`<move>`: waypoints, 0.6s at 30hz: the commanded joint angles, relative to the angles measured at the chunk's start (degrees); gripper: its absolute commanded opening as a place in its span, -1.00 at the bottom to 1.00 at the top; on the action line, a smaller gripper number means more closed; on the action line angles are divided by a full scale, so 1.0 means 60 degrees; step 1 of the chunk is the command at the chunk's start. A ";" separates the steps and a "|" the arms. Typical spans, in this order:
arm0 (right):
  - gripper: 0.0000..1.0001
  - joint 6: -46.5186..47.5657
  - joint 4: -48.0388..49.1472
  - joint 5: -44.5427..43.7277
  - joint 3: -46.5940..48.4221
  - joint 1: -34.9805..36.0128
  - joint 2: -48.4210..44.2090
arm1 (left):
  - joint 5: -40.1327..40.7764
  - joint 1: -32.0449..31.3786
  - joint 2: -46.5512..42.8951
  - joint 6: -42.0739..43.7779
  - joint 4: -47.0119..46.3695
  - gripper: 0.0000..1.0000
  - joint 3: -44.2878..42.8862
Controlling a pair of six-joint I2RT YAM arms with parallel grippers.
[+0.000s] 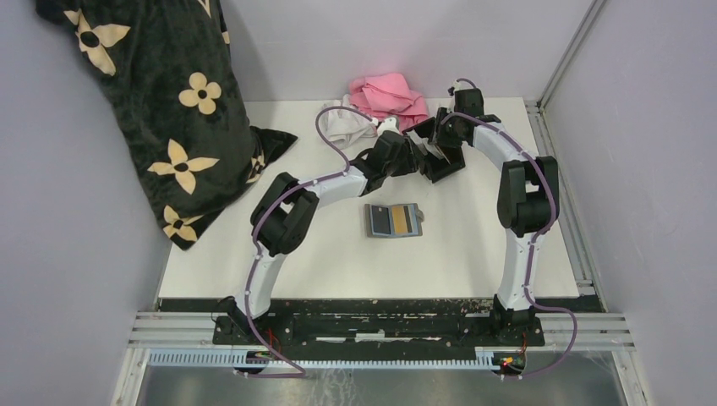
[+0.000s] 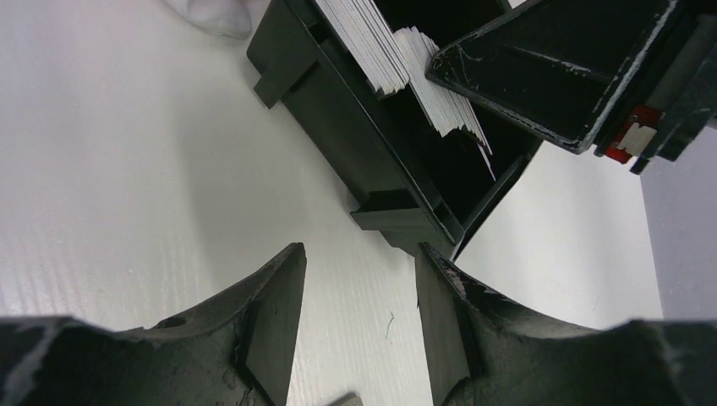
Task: Put the credit cards into the card holder
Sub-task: Pick up the credit card from the storage box.
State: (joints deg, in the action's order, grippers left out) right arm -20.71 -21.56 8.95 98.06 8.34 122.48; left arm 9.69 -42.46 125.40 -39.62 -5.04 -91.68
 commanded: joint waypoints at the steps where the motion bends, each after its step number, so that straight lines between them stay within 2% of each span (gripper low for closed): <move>1: -0.27 -0.0155 -0.0453 0.0115 -0.0239 0.0016 -0.0317 | -0.0331 -0.0013 0.0332 -0.0280 0.0153 0.15 -0.0549; 5: -0.37 -0.0357 -0.0436 0.0267 -0.0136 0.0016 -0.0386 | -0.0369 -0.0012 0.0525 -0.0270 0.0429 0.15 -0.0851; 18: -0.47 -0.0574 -0.0513 0.0374 0.0266 0.0075 -0.0616 | -0.0561 -0.0018 0.1023 -0.0202 0.0830 0.12 -0.1608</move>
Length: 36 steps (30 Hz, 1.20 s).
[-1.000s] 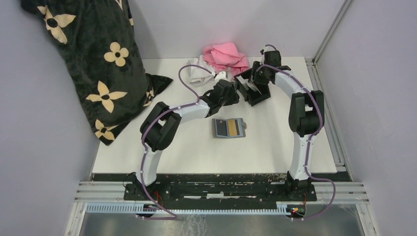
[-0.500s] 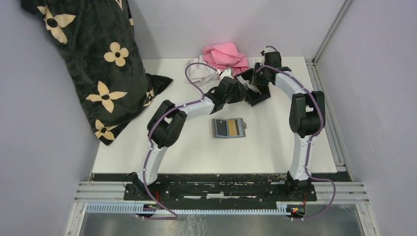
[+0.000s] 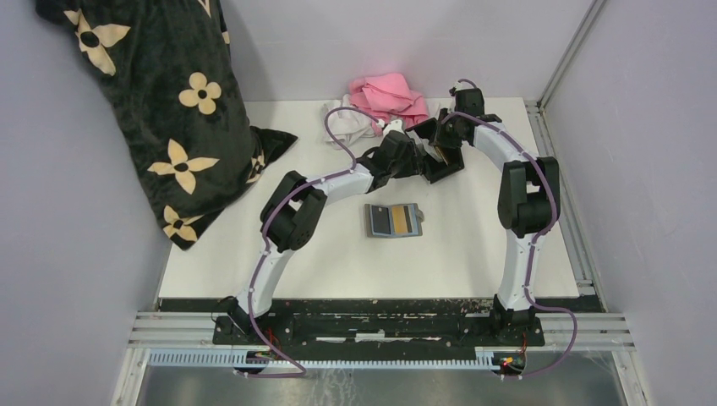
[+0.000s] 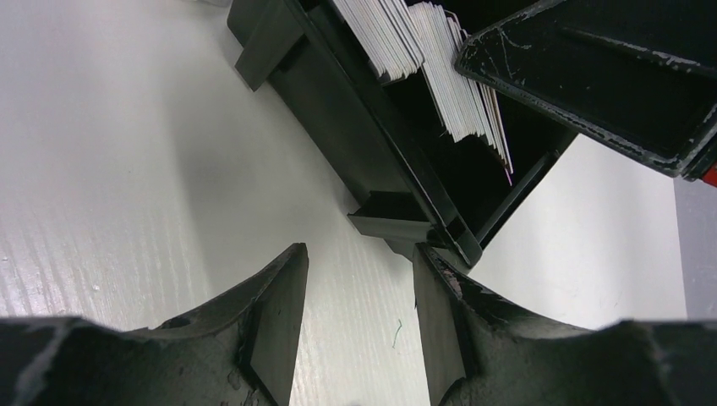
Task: Put the credit cards into the card holder
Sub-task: Pick up the credit card from the storage box.
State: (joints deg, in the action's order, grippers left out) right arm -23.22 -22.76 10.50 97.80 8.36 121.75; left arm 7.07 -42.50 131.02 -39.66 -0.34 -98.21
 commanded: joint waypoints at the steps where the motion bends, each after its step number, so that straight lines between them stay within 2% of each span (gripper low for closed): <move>1: -0.47 -0.0168 -0.0308 0.0098 0.0331 0.0064 -0.0500 | -0.0124 -0.0011 0.0084 -0.0201 0.0039 0.12 -0.0537; 13: -0.60 -0.0157 -0.0511 -0.0040 0.0905 0.0065 -0.0507 | -0.0155 -0.0011 0.0227 -0.0118 0.0142 0.11 -0.0818; 25: -0.62 -0.0070 -0.0676 -0.0325 0.1291 0.0063 -0.0357 | -0.0146 -0.0010 0.0242 -0.0013 0.0180 0.10 -0.0886; 36: -0.84 0.0165 -0.0955 -0.0524 0.1678 0.0070 -0.0298 | -0.0016 -0.0025 0.0064 0.0087 0.0218 0.10 -0.0798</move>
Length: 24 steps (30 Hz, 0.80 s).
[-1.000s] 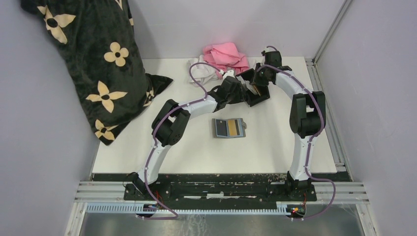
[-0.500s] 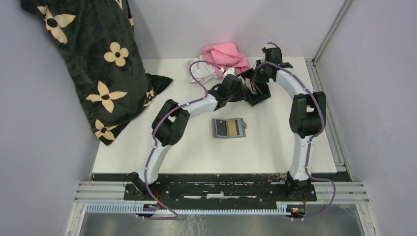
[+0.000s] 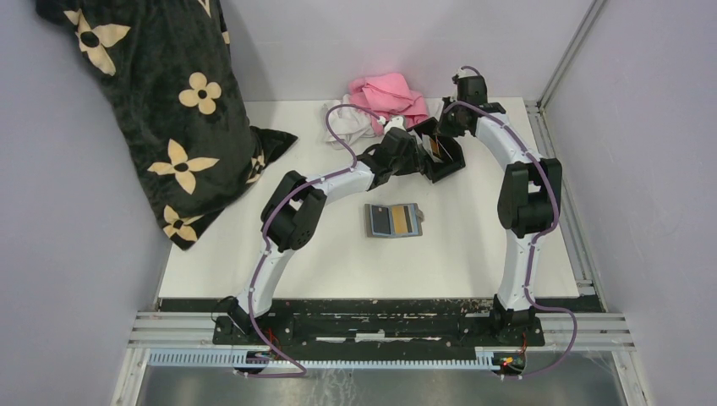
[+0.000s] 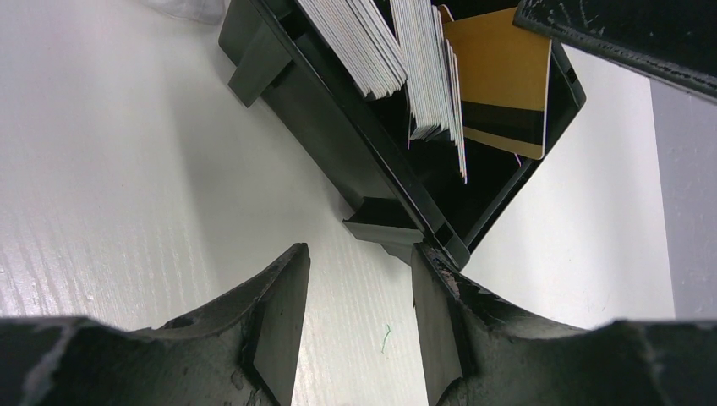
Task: Put the credit cards into the card holder
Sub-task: Pick up the credit card from the storage box.
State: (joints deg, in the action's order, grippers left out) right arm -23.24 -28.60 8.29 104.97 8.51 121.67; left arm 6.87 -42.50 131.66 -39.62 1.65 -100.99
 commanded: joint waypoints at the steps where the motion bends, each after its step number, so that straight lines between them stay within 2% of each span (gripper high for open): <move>1: -0.88 0.0192 -0.0006 -0.0198 0.0500 0.0044 -0.0290 | 0.0045 -0.0013 -0.0083 0.0091 -0.0137 0.10 -0.0281; 4: -0.97 0.0290 -0.0104 -0.0292 0.0544 0.0057 -0.0312 | 0.0120 -0.0017 -0.0269 0.0100 -0.0201 0.10 -0.0089; 24: -0.98 0.0971 -0.0576 -0.1327 0.0729 0.0344 -0.0975 | 0.0941 -0.0017 -0.1566 0.0101 -0.0357 0.12 0.0974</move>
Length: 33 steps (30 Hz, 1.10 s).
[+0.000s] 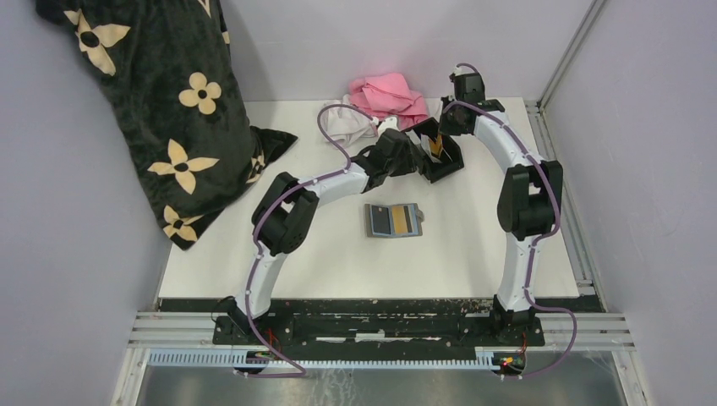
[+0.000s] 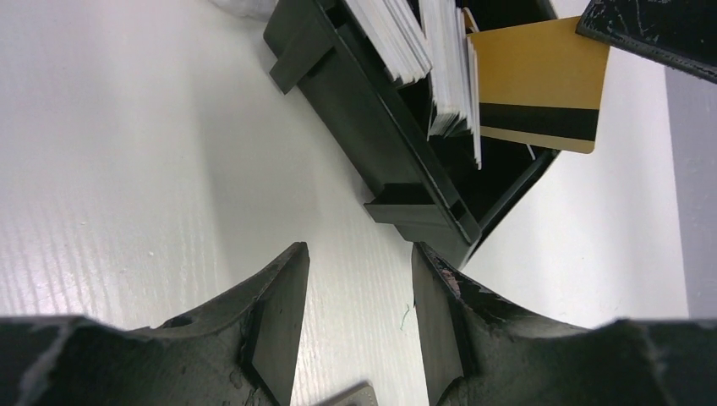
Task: Put the credit cards into the card holder
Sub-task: Pick up the credit card from the storage box.
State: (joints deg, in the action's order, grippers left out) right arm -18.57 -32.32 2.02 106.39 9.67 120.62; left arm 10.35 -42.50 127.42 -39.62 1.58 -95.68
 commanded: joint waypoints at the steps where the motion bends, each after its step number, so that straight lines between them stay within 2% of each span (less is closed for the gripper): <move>1: -0.98 0.0214 0.0027 -0.0310 0.0497 0.0165 -0.0830 | 0.0393 -0.0017 -0.0917 0.0110 -0.0353 0.12 0.0131; 10: -0.98 0.0414 -0.0146 -0.0649 0.0335 0.0332 -0.1320 | 0.0613 -0.0019 -0.1546 0.0101 -0.0564 0.13 0.0669; 19: -0.98 0.0203 -0.0082 -0.0546 -0.1083 0.0440 -0.2857 | 0.0692 -0.0102 -0.2885 -0.0089 -0.0851 0.13 0.1942; 26: -0.98 -0.0391 0.0048 -0.0242 -0.3503 0.0721 -0.5217 | 0.0494 -0.0185 -0.4274 0.0017 -0.1036 0.13 0.3296; 33: -0.98 -0.0983 -0.0302 0.0218 -0.5952 0.0992 -0.8368 | -0.0626 -0.0225 -0.5764 0.0110 -0.2545 0.14 0.5318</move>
State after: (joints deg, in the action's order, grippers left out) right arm -21.50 -34.39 1.50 75.53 14.79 80.44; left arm 11.20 -43.53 98.13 -39.62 -5.91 -68.01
